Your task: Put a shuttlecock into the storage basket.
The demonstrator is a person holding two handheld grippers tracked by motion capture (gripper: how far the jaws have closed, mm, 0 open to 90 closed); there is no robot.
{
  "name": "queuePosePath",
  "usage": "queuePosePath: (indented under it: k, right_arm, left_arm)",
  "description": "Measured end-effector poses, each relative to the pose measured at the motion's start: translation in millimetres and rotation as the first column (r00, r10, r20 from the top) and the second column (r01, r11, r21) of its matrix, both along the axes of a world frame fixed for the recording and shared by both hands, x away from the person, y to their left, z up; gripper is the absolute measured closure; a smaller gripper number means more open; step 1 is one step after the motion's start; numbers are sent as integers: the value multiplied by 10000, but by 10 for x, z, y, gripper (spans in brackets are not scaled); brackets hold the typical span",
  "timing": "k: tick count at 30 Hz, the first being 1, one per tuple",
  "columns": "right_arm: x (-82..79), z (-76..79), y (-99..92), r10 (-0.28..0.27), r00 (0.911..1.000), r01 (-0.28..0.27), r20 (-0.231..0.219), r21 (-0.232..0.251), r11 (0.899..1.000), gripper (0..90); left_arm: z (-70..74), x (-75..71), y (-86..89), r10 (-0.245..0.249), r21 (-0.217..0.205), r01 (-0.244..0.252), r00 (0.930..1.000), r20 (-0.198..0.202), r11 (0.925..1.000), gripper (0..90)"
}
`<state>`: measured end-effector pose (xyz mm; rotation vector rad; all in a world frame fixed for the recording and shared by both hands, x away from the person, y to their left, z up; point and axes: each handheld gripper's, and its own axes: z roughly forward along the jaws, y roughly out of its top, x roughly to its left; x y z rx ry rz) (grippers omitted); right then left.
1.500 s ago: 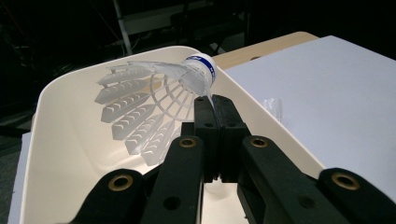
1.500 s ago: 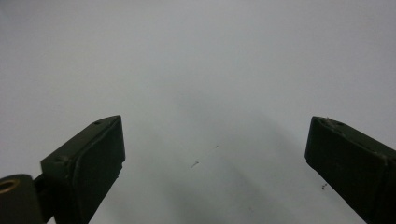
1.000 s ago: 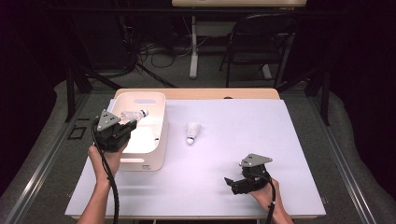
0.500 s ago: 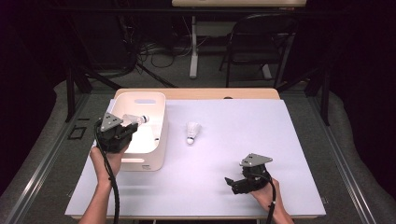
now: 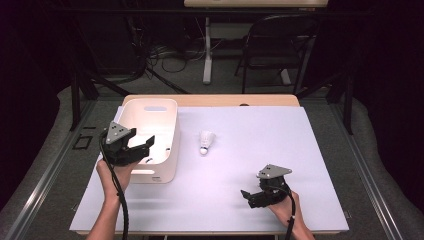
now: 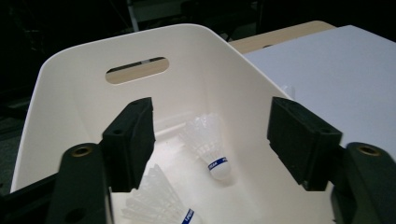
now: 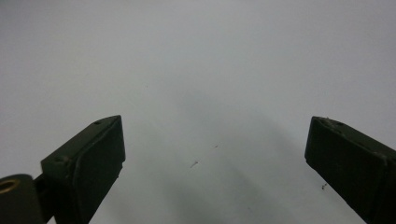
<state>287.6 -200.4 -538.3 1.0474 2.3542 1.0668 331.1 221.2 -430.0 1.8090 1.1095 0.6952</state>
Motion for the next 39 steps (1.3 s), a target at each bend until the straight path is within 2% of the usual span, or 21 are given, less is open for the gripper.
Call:
queuePosePath:
  k: [5, 11, 22, 26, 39]
  right_arm:
    - [4, 9, -7, -24, 10000, 24, 22, 13, 10000, 43]
    - [9, 16, 10, -12, 10000, 12, -2, 0, 10000, 43]
    - [9, 22, -25, -58, 10000, 58, 73, 75, 10000, 44]
    - [8, 22, -25, -69, 10000, 68, 58, 76, 9999, 44]
    - [8, 29, -24, -42, 10000, 42, 84, 81, 10000, 44]
  left_arm:
    - [32, -72, -70, -174, -28, 174, 9997, 199, 9998, 157]
    - [51, -167, -177, -411, -27, 412, 9988, 276, 9991, 114]
    - [74, -235, -354, -770, 61, 768, 9961, 424, 9970, 73]
    - [68, -246, -438, -1014, 106, 1011, 9945, 271, 9948, 43]
    - [28, -292, -668, -1417, 217, 1413, 9898, 178, 9897, 5]
